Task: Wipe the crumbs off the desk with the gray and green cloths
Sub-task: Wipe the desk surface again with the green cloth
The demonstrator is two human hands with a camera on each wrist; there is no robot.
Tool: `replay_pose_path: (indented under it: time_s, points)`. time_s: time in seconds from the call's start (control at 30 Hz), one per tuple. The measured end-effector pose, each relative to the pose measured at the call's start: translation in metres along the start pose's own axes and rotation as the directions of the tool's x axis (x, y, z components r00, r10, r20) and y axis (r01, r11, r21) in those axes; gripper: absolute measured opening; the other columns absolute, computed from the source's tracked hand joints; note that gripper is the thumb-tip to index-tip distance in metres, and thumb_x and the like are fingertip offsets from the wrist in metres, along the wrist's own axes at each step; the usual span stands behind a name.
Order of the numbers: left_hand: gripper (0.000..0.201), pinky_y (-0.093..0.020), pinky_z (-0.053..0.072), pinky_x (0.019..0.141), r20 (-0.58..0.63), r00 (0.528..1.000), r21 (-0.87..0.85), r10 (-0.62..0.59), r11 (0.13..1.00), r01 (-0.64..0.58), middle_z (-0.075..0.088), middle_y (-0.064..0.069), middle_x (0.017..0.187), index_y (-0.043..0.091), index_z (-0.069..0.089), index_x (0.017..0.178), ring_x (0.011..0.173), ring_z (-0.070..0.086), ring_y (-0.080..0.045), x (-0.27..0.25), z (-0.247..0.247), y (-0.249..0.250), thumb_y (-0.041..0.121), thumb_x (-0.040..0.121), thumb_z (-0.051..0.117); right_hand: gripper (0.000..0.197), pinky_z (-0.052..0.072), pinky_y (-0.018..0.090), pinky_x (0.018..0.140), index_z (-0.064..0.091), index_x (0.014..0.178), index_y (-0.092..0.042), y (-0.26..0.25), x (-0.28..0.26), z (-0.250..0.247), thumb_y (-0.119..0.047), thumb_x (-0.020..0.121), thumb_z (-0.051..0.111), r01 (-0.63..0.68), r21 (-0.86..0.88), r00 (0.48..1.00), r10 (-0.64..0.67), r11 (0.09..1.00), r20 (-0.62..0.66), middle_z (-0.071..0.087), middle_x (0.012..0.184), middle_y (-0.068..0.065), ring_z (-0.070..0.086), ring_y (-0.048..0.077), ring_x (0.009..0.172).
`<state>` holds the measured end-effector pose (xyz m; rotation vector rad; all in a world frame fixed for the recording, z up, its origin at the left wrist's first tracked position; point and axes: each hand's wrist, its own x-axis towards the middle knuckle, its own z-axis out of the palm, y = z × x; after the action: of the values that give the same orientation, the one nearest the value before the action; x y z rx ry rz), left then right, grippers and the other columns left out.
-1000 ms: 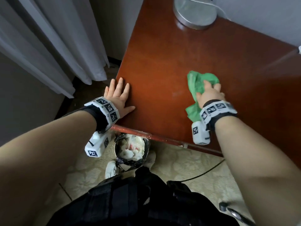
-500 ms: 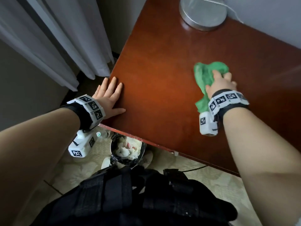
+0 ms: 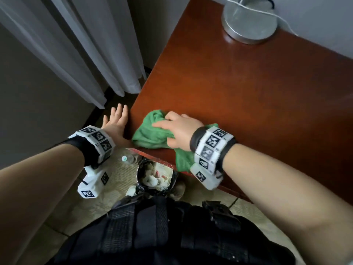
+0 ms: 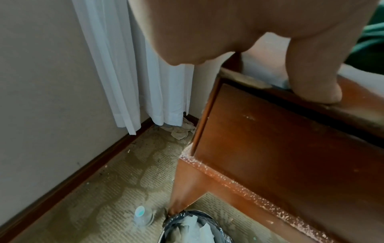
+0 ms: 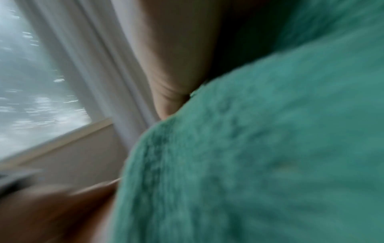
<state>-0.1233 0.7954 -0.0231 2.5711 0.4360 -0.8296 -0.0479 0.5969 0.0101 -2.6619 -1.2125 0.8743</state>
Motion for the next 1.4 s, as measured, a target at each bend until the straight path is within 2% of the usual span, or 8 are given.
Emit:
replay_pose_path:
  time_s: [0.27, 0.57, 0.77, 0.9, 1.03, 1.13, 1.2, 1.4]
  points:
    - [0.122, -0.044, -0.011, 0.116, 0.049, 0.998, 0.017, 0.027, 0.999, -0.028, -0.02, -0.001, 0.155, 0.015, -0.02, 0.146, 0.142, -0.021, -0.021, 0.002, 0.003, -0.007, 0.048, 0.073, 0.072, 0.058, 0.034, 0.045, 0.102, 0.023, 0.146, -0.032, 0.103, 0.024, -0.046, -0.02, 0.093, 0.043, -0.724, 0.296, 0.603, 0.78, 0.623, -0.167, 0.021, 0.148, 0.01, 0.035, 0.039, 0.125]
    - [0.124, -0.044, -0.015, 0.113, 0.005, 0.999, 0.113, -0.038, 0.993, 0.037, -0.025, -0.003, 0.154, 0.012, -0.018, 0.146, 0.14, -0.027, -0.022, -0.002, 0.005, -0.009, 0.061, 0.07, 0.066, 0.057, 0.036, 0.043, 0.097, 0.027, 0.143, -0.04, 0.002, 0.099, -0.045, -0.022, 0.092, 0.044, -0.247, -0.048, 0.953, 0.233, 0.968, -0.193, 0.026, 0.145, 0.005, 0.035, 0.034, 0.122]
    - [0.119, -0.046, -0.016, 0.113, -0.016, 0.992, 0.131, -0.127, 0.983, 0.128, -0.022, -0.004, 0.155, 0.012, -0.015, 0.147, 0.14, -0.027, -0.024, -0.006, 0.005, -0.016, 0.069, 0.072, 0.058, 0.057, 0.037, 0.038, 0.097, 0.029, 0.142, -0.044, 0.021, 0.035, -0.015, -0.023, 0.092, 0.048, 0.174, -0.15, 0.983, -0.18, 0.973, -0.029, 0.028, 0.146, 0.0, 0.035, 0.028, 0.12]
    - [0.113, -0.043, -0.016, 0.112, -0.096, 0.995, 0.101, -0.015, 0.995, 0.024, -0.023, -0.003, 0.155, 0.021, -0.017, 0.147, 0.14, -0.026, -0.022, 0.002, -0.009, -0.002, 0.065, 0.075, 0.057, 0.057, 0.032, 0.035, 0.103, 0.034, 0.142, -0.037, 0.086, -0.005, -0.028, -0.023, 0.09, 0.054, 0.0, -0.068, 0.998, -0.004, 0.998, -0.061, 0.034, 0.143, 0.007, 0.038, 0.032, 0.123]
    - [0.108, -0.043, -0.014, 0.113, -0.118, 0.985, 0.208, 0.126, 0.973, -0.1, -0.021, -0.006, 0.155, 0.021, -0.014, 0.148, 0.142, -0.023, -0.025, 0.026, -0.017, 0.039, 0.066, 0.077, 0.055, 0.06, 0.032, 0.042, 0.104, 0.03, 0.145, -0.03, 0.174, -0.038, -0.046, -0.023, 0.09, 0.052, -0.6, 0.245, 0.674, 0.646, 0.762, -0.358, 0.03, 0.142, 0.015, 0.04, 0.042, 0.12]
    - [0.105, -0.045, -0.013, 0.114, -0.081, 0.975, 0.278, 0.208, 0.944, -0.178, -0.022, -0.007, 0.155, 0.022, -0.012, 0.148, 0.142, -0.023, -0.026, 0.046, -0.02, 0.074, 0.066, 0.079, 0.052, 0.06, 0.024, 0.048, 0.111, 0.015, 0.149, -0.032, 0.209, -0.051, -0.04, -0.03, 0.095, 0.041, -0.851, 0.393, 0.323, 0.937, 0.348, -0.131, 0.015, 0.151, 0.014, 0.031, 0.041, 0.13]
    - [0.103, -0.044, -0.013, 0.114, -0.045, 0.978, 0.294, 0.206, 0.938, -0.184, -0.022, -0.007, 0.155, 0.021, -0.013, 0.148, 0.142, -0.023, -0.026, 0.059, -0.024, 0.091, 0.066, 0.08, 0.05, 0.059, 0.021, 0.051, 0.11, 0.007, 0.149, -0.032, 0.208, -0.046, -0.035, -0.031, 0.097, 0.034, -0.898, 0.345, 0.265, 0.962, 0.272, -0.068, 0.009, 0.154, 0.012, 0.024, 0.039, 0.135]
    - [0.109, -0.045, -0.012, 0.114, 0.006, 0.991, 0.376, 0.135, 0.918, -0.127, -0.028, -0.009, 0.152, 0.018, -0.02, 0.146, 0.142, -0.023, -0.027, 0.079, -0.022, 0.109, 0.072, 0.077, 0.045, 0.057, 0.029, 0.047, 0.103, 0.013, 0.147, -0.038, 0.145, -0.004, -0.035, -0.033, 0.096, 0.037, -0.654, 0.062, 0.72, 0.646, 0.754, -0.253, 0.017, 0.153, 0.006, 0.028, 0.035, 0.13]
